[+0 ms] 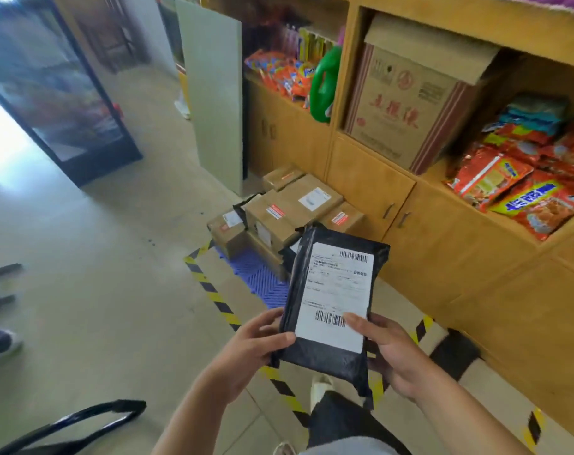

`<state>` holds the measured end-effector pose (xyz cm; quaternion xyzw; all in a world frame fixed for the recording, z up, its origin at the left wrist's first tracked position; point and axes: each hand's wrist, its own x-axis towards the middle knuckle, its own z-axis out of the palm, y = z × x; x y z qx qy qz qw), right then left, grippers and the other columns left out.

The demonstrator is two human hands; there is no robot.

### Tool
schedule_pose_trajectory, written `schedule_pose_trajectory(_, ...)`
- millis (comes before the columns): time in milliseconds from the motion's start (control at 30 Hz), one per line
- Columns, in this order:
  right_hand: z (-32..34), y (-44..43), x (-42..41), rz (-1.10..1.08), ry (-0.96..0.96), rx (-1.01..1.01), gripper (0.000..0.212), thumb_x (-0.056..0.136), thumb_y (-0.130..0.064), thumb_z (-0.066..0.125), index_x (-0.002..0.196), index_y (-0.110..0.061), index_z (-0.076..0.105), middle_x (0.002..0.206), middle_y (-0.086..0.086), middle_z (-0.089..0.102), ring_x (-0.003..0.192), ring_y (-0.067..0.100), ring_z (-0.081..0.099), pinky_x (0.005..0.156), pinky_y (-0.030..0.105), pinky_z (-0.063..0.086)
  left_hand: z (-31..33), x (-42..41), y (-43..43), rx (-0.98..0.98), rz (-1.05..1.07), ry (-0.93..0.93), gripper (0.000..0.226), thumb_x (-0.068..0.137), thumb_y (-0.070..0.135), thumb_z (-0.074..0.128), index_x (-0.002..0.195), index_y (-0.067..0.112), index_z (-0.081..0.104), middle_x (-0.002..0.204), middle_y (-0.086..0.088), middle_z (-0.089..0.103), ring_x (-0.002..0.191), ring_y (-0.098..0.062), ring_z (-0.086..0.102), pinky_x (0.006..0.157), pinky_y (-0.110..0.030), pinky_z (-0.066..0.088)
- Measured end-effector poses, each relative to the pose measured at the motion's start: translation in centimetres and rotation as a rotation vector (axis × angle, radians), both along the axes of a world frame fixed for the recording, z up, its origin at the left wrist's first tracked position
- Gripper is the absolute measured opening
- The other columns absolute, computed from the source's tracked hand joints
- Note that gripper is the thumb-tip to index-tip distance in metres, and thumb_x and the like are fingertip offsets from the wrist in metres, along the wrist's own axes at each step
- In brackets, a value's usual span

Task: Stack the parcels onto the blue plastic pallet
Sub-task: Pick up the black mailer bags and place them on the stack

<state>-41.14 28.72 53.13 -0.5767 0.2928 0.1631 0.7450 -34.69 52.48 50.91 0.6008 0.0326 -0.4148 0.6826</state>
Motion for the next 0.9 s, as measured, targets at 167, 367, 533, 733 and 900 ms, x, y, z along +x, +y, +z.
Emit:
schedule_pose_trajectory(167, -1.6, 3.2, 9.2, 0.054, -0.011, 0.032, 0.034, 0.09, -0.037, 0.067, 0.119, -0.02, 0.071, 0.113, 0.001, 0.075, 0.107, 0.023, 0.069, 0.092, 0.042, 0.052, -1.3, 7.4, 3.6, 0.044, 0.139, 0.026, 0.067, 0.071, 0.026, 0.081, 0.134, 0.021, 0.057, 0.123, -0.011, 0.069, 0.109, -0.03, 0.068, 0.075, -0.031, 0.055)
schedule_pose_trajectory(367, -2.6, 6.8, 23.0, 0.175, -0.022, 0.193, 0.035, 0.09, -0.024, 0.066, 0.124, -0.017, 0.069, 0.121, 0.005, 0.072, 0.114, 0.025, 0.067, 0.098, 0.044, 0.049, -0.5, 18.3, 8.5, 0.077, 0.258, 0.053, 0.066, 0.071, 0.022, 0.078, 0.133, 0.019, 0.056, 0.122, -0.012, 0.069, 0.095, -0.025, 0.069, 0.063, -0.024, 0.052)
schedule_pose_trajectory(533, -2.5, 10.4, 33.2, 0.298, -0.002, 0.264, 0.037, 0.087, -0.025, 0.066, 0.123, -0.019, 0.069, 0.123, 0.005, 0.071, 0.117, 0.027, 0.064, 0.102, 0.047, 0.049, 0.7, 26.5, 12.8, 0.118, 0.329, 0.041, 0.069, 0.068, 0.022, 0.08, 0.132, 0.02, 0.056, 0.119, -0.012, 0.071, 0.097, -0.027, 0.07, 0.063, -0.024, 0.053)
schedule_pose_trajectory(733, -2.9, 14.7, 42.6, 0.335, 0.027, 0.234, 0.03, 0.091, -0.022, 0.065, 0.12, -0.017, 0.071, 0.121, 0.005, 0.072, 0.118, 0.028, 0.063, 0.103, 0.047, 0.048, -0.4, 34.5, 16.7, 0.102, 0.419, 0.087, 0.059, 0.071, 0.018, 0.083, 0.126, 0.019, 0.061, 0.112, -0.016, 0.072, 0.088, -0.025, 0.066, 0.077, -0.039, 0.044)
schedule_pose_trajectory(900, -4.1, 18.8, 49.2, 0.211, 0.061, 0.22, 0.031, 0.091, -0.022, 0.067, 0.121, -0.015, 0.07, 0.118, 0.005, 0.074, 0.116, 0.026, 0.064, 0.096, 0.042, 0.052, -1.8, 43.8, 20.8, 0.113, 0.289, 0.092, 0.063, 0.068, 0.024, 0.082, 0.126, 0.014, 0.06, 0.116, -0.016, 0.071, 0.099, -0.031, 0.067, 0.089, -0.048, 0.041)
